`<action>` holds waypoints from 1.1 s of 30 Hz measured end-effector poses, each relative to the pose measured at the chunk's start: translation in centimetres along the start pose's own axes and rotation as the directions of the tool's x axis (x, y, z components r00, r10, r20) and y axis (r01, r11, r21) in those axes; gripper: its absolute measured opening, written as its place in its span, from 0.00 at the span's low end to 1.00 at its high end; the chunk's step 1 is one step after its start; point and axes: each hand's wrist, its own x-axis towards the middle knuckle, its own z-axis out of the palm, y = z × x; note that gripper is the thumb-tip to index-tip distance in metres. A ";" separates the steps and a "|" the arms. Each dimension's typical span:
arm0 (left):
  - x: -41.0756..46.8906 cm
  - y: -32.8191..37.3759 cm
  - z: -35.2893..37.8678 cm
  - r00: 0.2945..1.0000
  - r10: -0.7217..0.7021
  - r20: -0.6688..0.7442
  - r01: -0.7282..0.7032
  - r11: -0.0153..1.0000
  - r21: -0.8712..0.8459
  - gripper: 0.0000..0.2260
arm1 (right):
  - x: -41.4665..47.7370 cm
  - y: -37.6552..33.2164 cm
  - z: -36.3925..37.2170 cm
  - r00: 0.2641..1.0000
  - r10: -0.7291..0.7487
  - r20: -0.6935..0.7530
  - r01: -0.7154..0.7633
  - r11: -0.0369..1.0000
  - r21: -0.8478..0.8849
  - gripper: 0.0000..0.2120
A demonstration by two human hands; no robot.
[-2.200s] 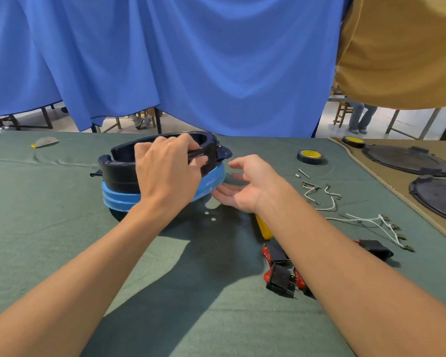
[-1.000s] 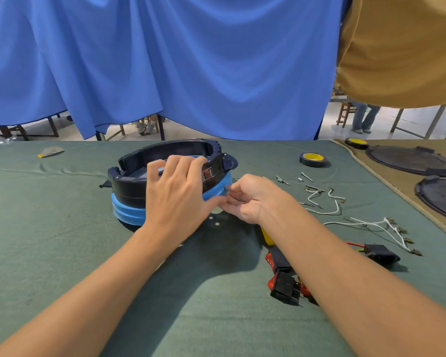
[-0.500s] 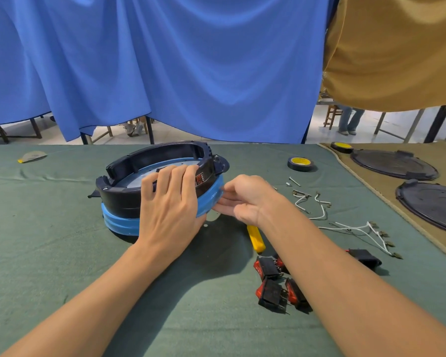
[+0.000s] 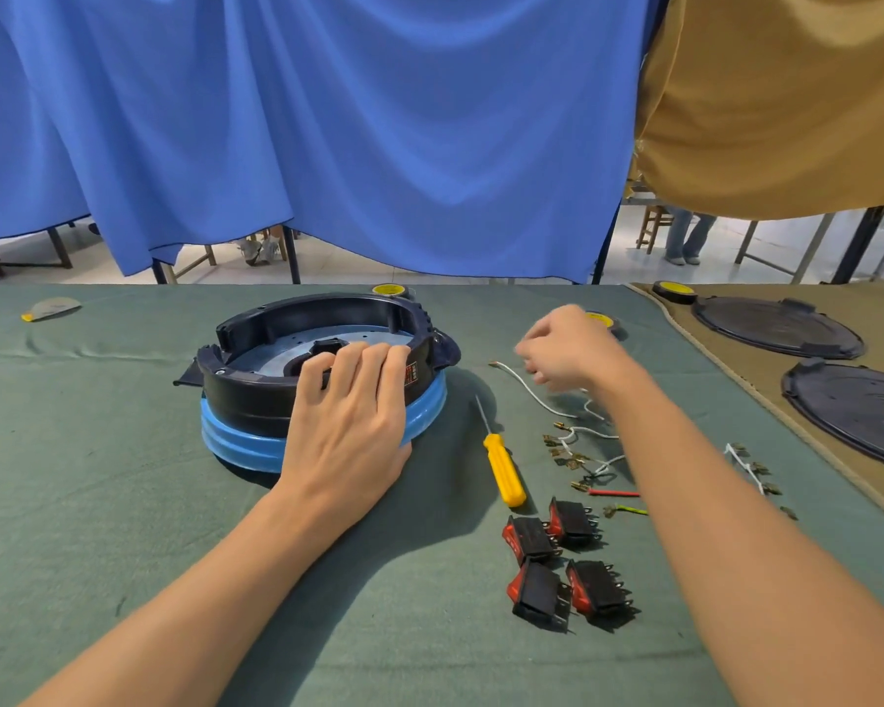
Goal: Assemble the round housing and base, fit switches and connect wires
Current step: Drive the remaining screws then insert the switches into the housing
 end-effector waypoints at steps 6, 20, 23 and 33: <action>0.0 -0.3 0.1 1.000 0.020 -0.008 -0.020 1.000 0.015 0.32 | 2.7 6.1 -2.9 0.997 0.069 -0.026 -0.074 0.934 -0.349 0.15; -0.1 -0.4 1.0 0.996 0.004 -0.085 -0.008 0.999 -0.042 0.26 | 1.9 7.9 -7.1 0.996 0.036 0.084 -0.018 0.979 -0.205 0.14; 0.0 -0.4 1.1 0.996 0.006 -0.088 -0.009 0.999 -0.041 0.27 | 1.8 8.1 -6.2 0.997 0.041 0.057 -0.026 0.969 -0.247 0.10; 0.0 -0.4 1.0 0.997 0.012 -0.074 -0.016 0.999 -0.050 0.27 | 2.7 7.2 -1.9 0.998 -0.040 -0.049 0.020 0.935 -0.353 0.12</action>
